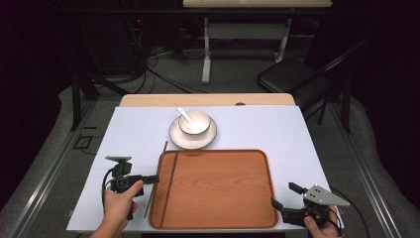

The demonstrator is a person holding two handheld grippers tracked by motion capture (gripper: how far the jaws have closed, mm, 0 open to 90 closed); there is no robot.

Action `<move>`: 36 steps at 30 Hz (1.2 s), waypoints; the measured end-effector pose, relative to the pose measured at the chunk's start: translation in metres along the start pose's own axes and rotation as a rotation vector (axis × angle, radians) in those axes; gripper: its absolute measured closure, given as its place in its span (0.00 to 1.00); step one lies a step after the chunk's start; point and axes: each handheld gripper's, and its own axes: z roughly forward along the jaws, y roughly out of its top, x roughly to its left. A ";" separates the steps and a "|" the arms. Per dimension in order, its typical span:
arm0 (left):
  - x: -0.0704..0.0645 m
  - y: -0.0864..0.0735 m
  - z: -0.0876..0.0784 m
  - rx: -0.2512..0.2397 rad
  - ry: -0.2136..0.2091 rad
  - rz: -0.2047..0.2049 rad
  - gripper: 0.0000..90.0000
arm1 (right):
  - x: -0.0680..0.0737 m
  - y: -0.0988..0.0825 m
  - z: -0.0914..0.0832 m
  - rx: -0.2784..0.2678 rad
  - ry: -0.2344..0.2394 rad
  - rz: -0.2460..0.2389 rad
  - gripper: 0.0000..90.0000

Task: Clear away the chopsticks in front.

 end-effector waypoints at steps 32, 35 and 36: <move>-0.001 -0.006 0.032 0.077 0.123 -0.013 0.94 | 0.000 0.000 -0.001 -0.006 -0.001 0.000 0.17; -0.002 -0.006 0.034 0.079 0.131 -0.011 0.94 | 0.000 0.000 -0.001 -0.007 -0.001 0.001 0.17; -0.003 -0.006 0.034 0.080 0.131 -0.010 0.94 | 0.000 0.000 -0.001 -0.007 0.000 0.000 0.17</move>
